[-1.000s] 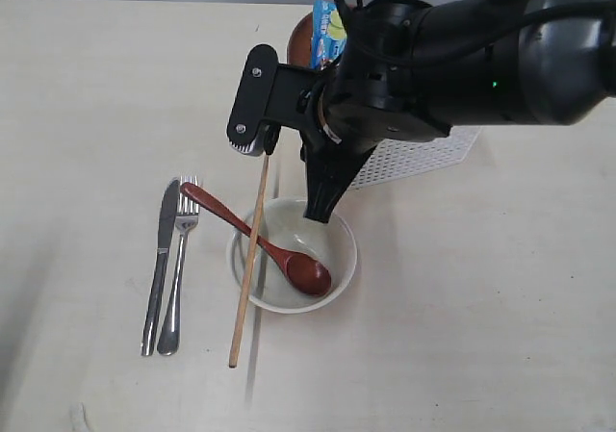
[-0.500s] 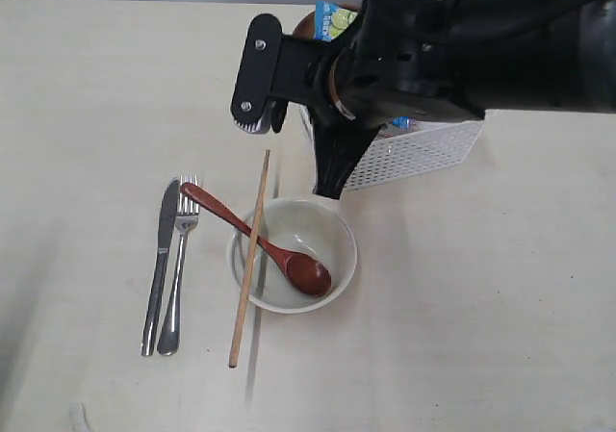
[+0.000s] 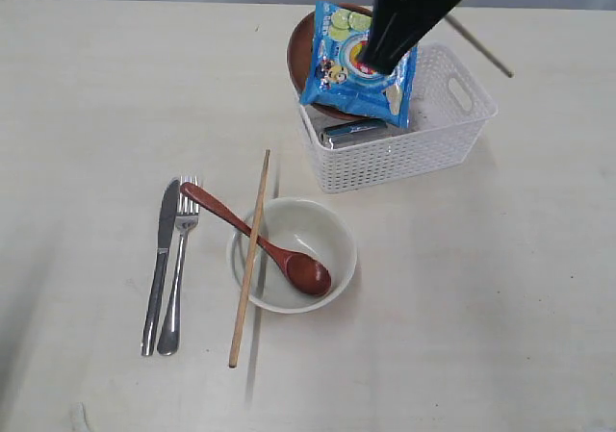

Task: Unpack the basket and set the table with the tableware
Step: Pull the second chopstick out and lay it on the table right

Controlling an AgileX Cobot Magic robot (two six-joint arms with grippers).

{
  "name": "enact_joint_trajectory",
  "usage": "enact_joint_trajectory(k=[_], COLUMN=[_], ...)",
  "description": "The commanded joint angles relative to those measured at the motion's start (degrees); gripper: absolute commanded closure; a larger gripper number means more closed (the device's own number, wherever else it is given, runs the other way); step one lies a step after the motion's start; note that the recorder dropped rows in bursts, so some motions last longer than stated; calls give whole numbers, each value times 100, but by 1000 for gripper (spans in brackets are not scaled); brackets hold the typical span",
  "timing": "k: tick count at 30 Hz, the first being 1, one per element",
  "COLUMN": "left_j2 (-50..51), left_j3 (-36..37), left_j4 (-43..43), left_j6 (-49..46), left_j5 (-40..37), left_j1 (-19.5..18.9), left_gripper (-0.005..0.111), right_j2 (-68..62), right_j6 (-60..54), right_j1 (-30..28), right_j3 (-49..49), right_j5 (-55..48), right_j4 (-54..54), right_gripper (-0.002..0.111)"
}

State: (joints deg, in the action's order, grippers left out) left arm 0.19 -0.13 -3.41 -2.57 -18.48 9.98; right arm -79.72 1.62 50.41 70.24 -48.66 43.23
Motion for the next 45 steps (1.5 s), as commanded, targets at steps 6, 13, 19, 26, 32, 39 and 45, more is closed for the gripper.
enact_joint_trajectory(k=[6, 13, 19, 26, 32, 39, 45], left_j2=[-19, -19, -19, -19, -19, -19, -19], left_j3=[13, 13, 13, 13, 13, 13, 13], left_j4=[49, 49, 49, 49, 49, 49, 49], left_j6=[2, 2, 2, 2, 2, 2, 2], left_j5=[3, 3, 3, 3, 3, 3, 3], left_j1=[-14, -14, -14, -14, -14, -14, -14], left_gripper=[107, 107, 107, 107, 107, 107, 107], right_j2=[136, -400, -878, -1000, -1022, -1315, -1326], right_j6=[5, -109, -609, -1141, -1663, -1521, -993], right_j1=[-36, -36, -155, -553, -564, -564, -564], right_j3=[366, 356, -31, -1070, -1857, -2141, -2141], right_j5=[-2130, -2130, -2130, -1657, -69, 581, 1071], right_j4=[-785, -2180, -2415, -2363, -2363, -2139, -1768], right_gripper=[109, 109, 109, 109, 109, 109, 80])
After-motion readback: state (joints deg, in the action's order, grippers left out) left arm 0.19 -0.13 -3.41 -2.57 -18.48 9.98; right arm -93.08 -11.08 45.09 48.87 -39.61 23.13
